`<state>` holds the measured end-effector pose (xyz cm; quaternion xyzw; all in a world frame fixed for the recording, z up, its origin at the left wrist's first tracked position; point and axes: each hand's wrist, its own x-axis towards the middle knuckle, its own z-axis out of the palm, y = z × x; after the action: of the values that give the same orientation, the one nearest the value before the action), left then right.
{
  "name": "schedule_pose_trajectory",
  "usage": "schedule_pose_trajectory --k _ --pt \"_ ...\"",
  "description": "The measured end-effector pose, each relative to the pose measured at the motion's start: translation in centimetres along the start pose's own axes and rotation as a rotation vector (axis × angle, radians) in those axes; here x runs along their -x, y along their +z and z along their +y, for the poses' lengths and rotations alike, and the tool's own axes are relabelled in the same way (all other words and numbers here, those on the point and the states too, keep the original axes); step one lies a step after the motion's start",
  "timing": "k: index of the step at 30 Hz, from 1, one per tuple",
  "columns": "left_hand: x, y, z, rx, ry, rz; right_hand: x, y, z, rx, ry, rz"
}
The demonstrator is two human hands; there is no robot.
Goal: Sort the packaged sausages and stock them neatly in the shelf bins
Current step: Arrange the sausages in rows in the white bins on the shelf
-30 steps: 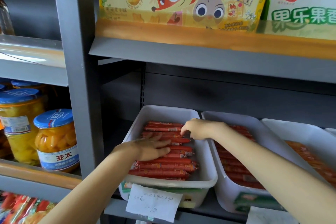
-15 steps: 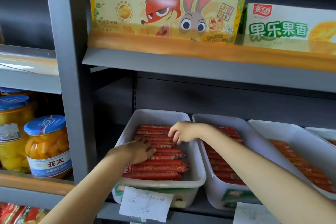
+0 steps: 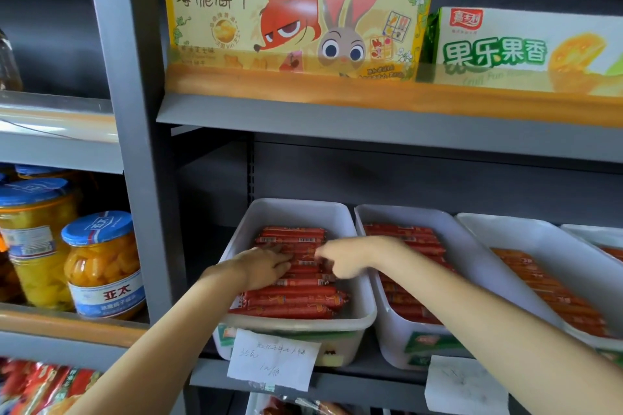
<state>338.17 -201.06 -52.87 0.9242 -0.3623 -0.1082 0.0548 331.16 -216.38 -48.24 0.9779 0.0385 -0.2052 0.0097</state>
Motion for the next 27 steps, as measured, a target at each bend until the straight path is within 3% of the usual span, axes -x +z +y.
schedule_pose_trajectory --k 2,4,6,9,14,19,23,27 --pt "0.5 -0.4 0.2 0.022 0.034 -0.028 -0.1 0.2 -0.4 0.082 -0.045 -0.147" --pt "1.4 -0.9 0.0 0.020 0.022 -0.083 -0.4 0.4 -0.9 0.028 -0.057 -0.186" --pt "2.3 -1.4 -0.4 -0.013 0.021 -0.064 -0.7 1.3 -1.4 -0.008 -0.111 -0.084" --pt "3.1 -1.8 -0.3 -0.156 0.010 0.089 -1.4 2.8 -1.7 0.005 -0.178 0.104" --pt "2.7 -0.7 -0.9 -0.252 -0.033 0.283 -2.0 2.3 -1.7 0.125 -0.221 0.084" --pt "2.1 -0.1 -1.3 -0.201 -0.074 0.403 -3.3 1.7 0.0 0.175 -0.126 0.263" --pt "1.6 0.4 -2.0 -0.416 -0.076 0.360 -7.0 -0.3 1.1 0.166 0.015 0.358" --pt "1.8 0.7 -2.3 -0.432 -0.037 0.258 -10.1 -1.1 2.4 -0.002 0.074 0.332"
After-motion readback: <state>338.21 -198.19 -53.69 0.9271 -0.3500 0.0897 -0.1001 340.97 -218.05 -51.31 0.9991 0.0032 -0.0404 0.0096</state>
